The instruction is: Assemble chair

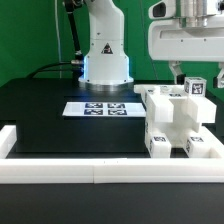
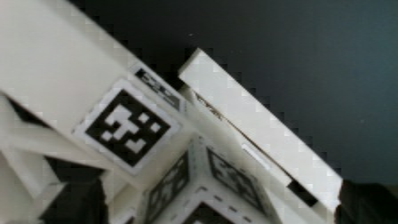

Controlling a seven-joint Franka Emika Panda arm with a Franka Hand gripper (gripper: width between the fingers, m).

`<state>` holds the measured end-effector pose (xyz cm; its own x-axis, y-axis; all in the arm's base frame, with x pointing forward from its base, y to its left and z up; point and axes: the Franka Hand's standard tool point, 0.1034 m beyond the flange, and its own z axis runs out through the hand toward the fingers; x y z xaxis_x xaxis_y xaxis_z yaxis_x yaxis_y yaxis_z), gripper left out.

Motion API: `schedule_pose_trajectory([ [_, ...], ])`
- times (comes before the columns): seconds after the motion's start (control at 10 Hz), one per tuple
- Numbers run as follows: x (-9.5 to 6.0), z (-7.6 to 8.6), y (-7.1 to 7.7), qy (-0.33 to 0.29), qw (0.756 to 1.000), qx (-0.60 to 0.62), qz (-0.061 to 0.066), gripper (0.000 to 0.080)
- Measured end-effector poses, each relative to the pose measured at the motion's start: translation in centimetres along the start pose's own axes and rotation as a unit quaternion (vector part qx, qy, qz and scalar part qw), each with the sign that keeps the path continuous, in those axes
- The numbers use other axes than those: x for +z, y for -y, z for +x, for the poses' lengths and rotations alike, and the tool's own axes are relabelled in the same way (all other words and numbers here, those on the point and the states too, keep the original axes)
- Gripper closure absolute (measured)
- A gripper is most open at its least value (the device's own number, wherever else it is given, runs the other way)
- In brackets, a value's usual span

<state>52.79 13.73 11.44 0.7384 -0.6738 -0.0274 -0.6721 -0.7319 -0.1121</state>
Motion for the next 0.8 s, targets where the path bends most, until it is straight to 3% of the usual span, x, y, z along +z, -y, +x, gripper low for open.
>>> schedule_pose_trajectory([
  [0.5,-0.23,0.49,0.23,-0.003,0.981,-0.192,-0.003,0.0151],
  [0.8,-0.26,0.70,0.11,-0.008,0.948,-0.318,-0.013,0.0151],
])
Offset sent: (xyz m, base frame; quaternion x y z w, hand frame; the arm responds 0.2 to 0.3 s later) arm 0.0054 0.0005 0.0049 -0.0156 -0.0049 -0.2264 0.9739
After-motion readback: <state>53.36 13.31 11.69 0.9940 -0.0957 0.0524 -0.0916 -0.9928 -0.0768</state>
